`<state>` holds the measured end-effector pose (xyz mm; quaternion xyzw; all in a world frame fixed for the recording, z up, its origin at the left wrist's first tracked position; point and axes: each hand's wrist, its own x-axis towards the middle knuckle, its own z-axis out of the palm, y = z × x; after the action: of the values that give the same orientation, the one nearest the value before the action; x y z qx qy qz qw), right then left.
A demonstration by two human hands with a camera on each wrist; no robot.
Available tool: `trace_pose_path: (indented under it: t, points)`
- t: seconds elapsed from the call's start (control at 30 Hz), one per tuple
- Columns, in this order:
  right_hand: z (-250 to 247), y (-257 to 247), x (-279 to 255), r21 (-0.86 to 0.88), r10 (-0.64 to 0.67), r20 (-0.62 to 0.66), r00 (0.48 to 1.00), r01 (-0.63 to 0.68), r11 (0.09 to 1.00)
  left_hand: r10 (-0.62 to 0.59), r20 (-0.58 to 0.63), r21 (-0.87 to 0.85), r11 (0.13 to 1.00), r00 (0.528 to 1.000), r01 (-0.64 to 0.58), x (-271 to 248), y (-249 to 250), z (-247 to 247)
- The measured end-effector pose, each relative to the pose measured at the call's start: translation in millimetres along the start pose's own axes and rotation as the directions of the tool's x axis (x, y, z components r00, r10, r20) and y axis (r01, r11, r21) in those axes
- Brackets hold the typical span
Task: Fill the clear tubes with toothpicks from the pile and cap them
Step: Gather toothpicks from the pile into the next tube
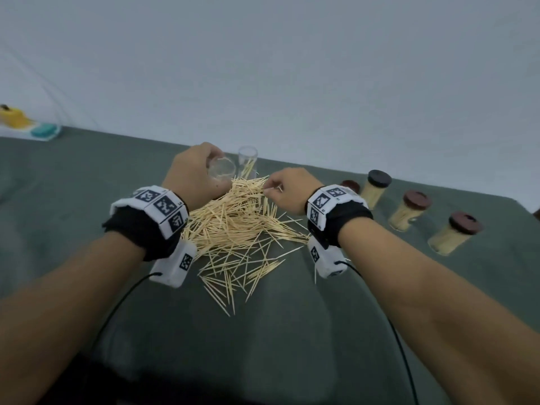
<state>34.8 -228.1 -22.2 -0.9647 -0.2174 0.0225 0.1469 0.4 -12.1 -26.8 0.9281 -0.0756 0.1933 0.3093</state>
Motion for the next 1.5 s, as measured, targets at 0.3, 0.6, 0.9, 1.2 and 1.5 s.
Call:
trace_pose_path:
  t: [0.3,0.6,0.9,1.2,1.5]
  points:
    - [21,-49,67,-0.091,-0.056,0.073,0.996,0.063,0.994,-0.033,-0.031,0.003,0.999,0.999,0.033,15,-36,-8]
    - [43,-72,111,-0.269,-0.043,0.231,0.972,0.106,0.957,-0.102,-0.022,0.017,0.995,0.995,0.103,23,-51,-13]
    - [39,-38,88,-0.288,-0.029,0.233,0.972,0.097,0.953,-0.104,0.02,0.034,0.994,0.994,0.104,25,-51,-6]
    - [16,-20,49,-0.239,-0.059,0.139,0.989,0.092,0.967,-0.105,0.044,0.038,0.994,0.994,0.103,19,-52,-12]
    - [59,-124,47,-0.113,-0.364,0.311,0.878,0.415,0.903,-0.175,-0.077,0.076,0.981,0.982,0.181,11,-77,-32]
